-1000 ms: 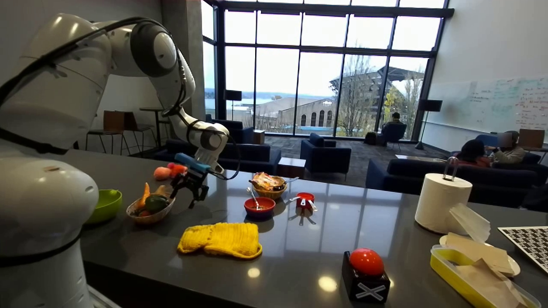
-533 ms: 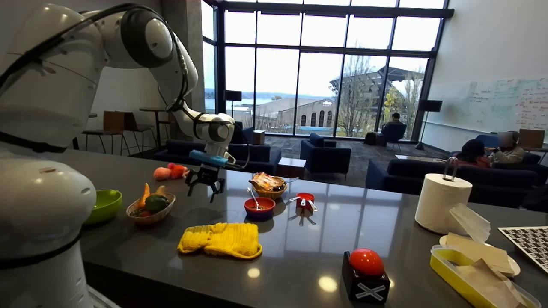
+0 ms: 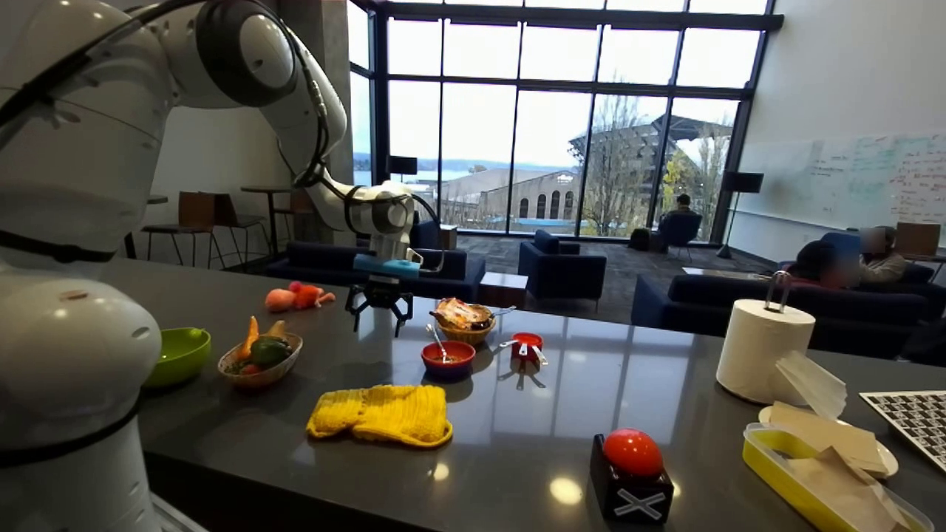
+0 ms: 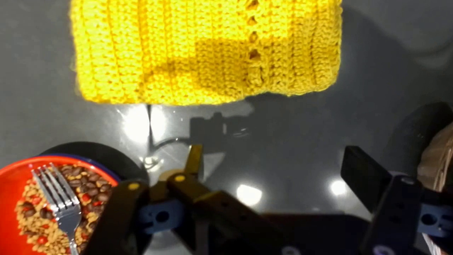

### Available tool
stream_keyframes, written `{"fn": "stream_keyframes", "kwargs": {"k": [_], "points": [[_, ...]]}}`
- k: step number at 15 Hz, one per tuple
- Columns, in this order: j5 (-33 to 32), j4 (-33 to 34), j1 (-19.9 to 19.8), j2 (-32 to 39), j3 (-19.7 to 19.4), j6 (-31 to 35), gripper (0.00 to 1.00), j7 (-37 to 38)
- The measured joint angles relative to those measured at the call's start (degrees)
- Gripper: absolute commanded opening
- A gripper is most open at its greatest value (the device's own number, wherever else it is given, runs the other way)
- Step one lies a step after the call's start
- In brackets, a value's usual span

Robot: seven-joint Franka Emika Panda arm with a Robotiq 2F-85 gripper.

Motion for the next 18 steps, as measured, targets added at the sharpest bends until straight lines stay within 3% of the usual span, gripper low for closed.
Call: {"fn": "stream_keyframes", "kwargs": {"k": [18], "points": [[-0.19, 0.47, -4.58, 3.54, -0.57, 13.59, 1.0, -12.69]]}}
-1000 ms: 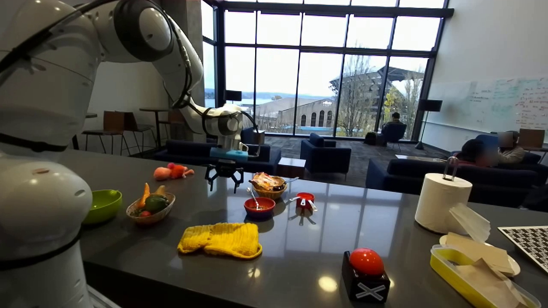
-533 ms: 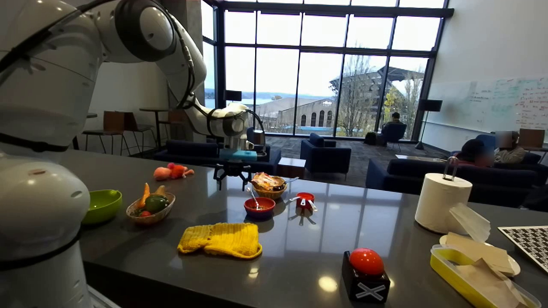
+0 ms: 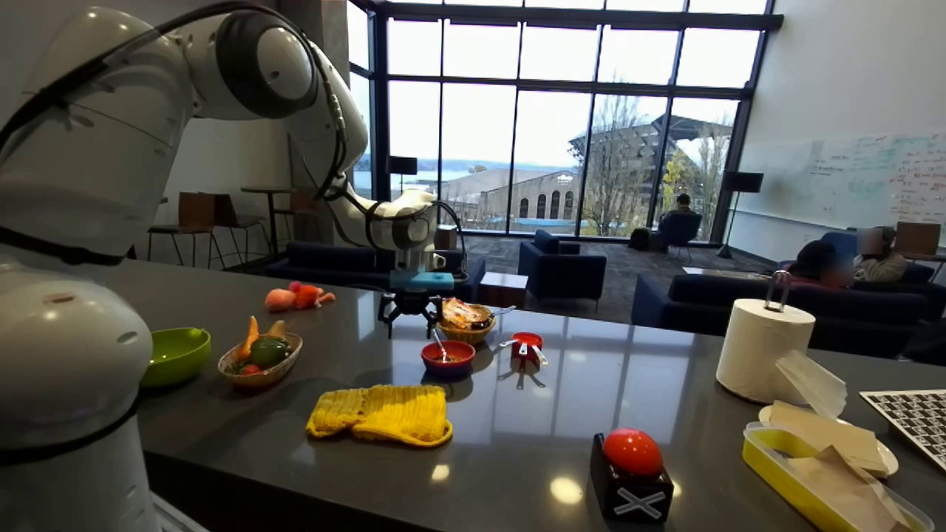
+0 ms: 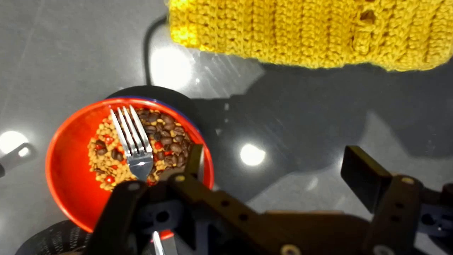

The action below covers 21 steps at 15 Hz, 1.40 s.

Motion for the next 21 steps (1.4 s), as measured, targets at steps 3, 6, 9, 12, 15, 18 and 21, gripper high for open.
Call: {"fn": "stream_keyframes", "kwargs": {"k": [3, 6, 9, 12, 15, 18, 21], "points": [[0.0, 1.01, -0.11, 2.24, 0.0, 0.47, 1.0, -0.84], [0.0, 2.54, -0.11, 4.27, 0.03, 0.63, 1.0, -2.02], [0.0, 4.47, -0.16, 6.07, 0.05, 0.63, 1.0, -3.57], [0.0, 6.75, -0.66, 7.76, 0.04, 0.54, 1.0, -5.26], [0.0, 8.76, -1.52, 9.39, 0.04, 0.35, 1.0, -6.72], [0.0, 10.41, -2.5, 11.05, 0.01, -0.13, 1.0, -7.95], [0.0, 11.84, -3.25, 12.62, -0.04, -0.87, 1.0, -8.85]]}}
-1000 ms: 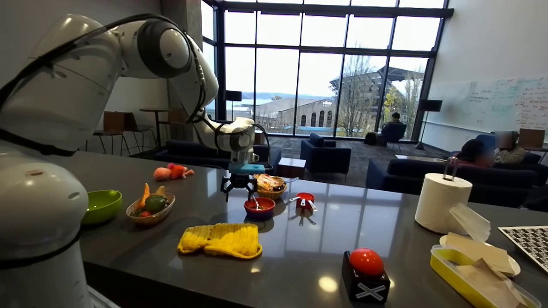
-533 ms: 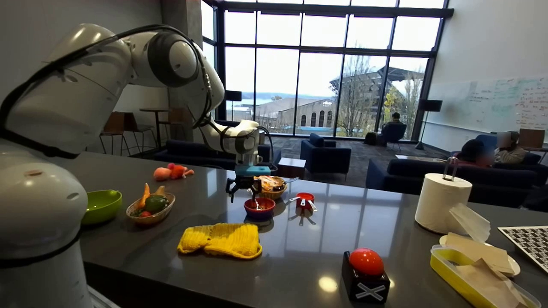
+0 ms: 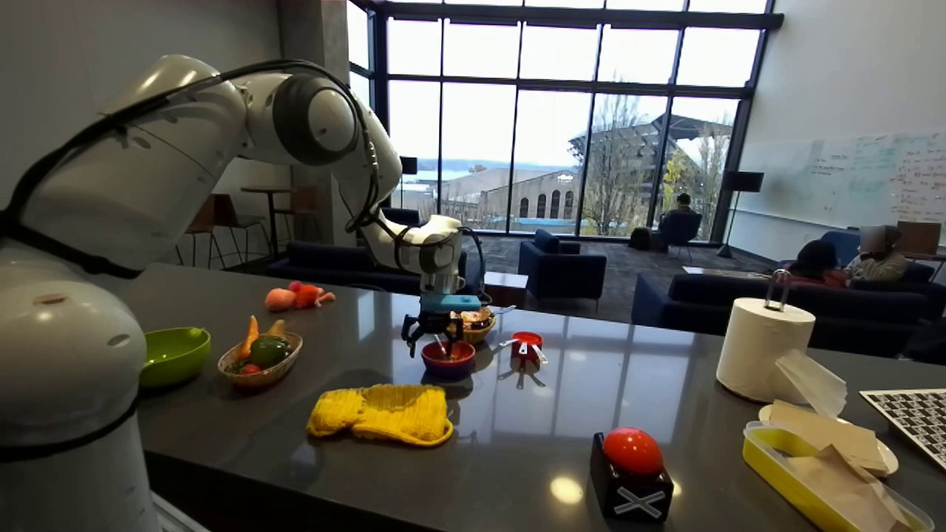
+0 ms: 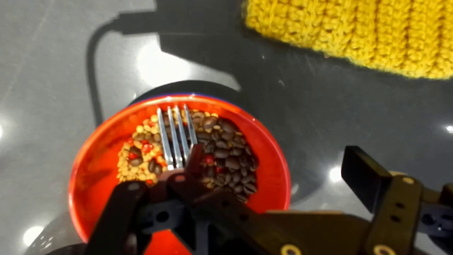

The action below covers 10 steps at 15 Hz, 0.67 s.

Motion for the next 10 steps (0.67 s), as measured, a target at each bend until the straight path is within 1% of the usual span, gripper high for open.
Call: {"fn": "stream_keyframes", "kwargs": {"k": [10], "points": [[0.0, 2.1, -0.62, 3.7, -0.14, -0.67, 1.0, -0.87]]}}
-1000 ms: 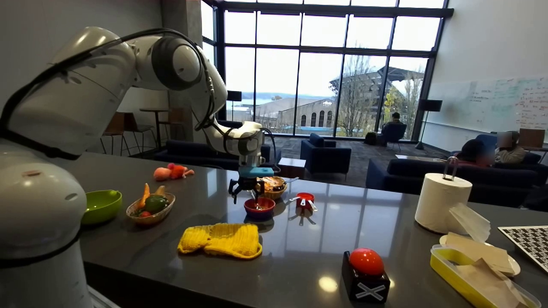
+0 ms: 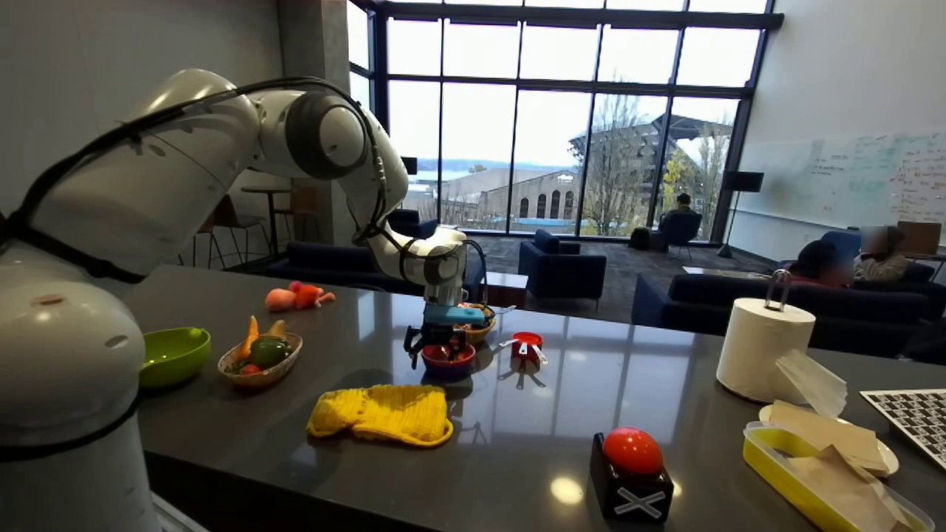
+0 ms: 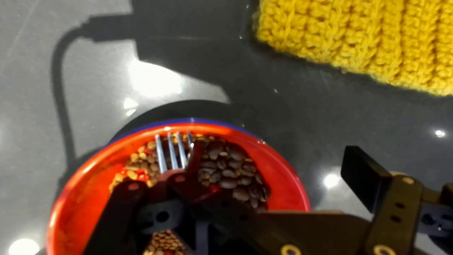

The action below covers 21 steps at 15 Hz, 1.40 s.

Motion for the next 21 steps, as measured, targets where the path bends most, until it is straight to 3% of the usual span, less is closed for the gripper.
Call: {"fn": "stream_keyframes", "kwargs": {"k": [1, 3, 9, 12, 21], "points": [[0.0, 0.23, 0.0, 0.34, 0.0, 0.0, 0.75, 0.0], [0.0, 0.97, 0.0, 0.78, -0.03, -0.16, 0.69, -0.01], [0.0, 3.52, -0.01, 1.52, -0.6, -1.1, 0.21, 0.0], [0.0, 4.32, 0.0, 1.9, -0.62, -1.24, 0.03, -0.01], [0.0, 5.96, 0.01, 2.04, -0.61, -2.17, 0.04, 0.06]]}}
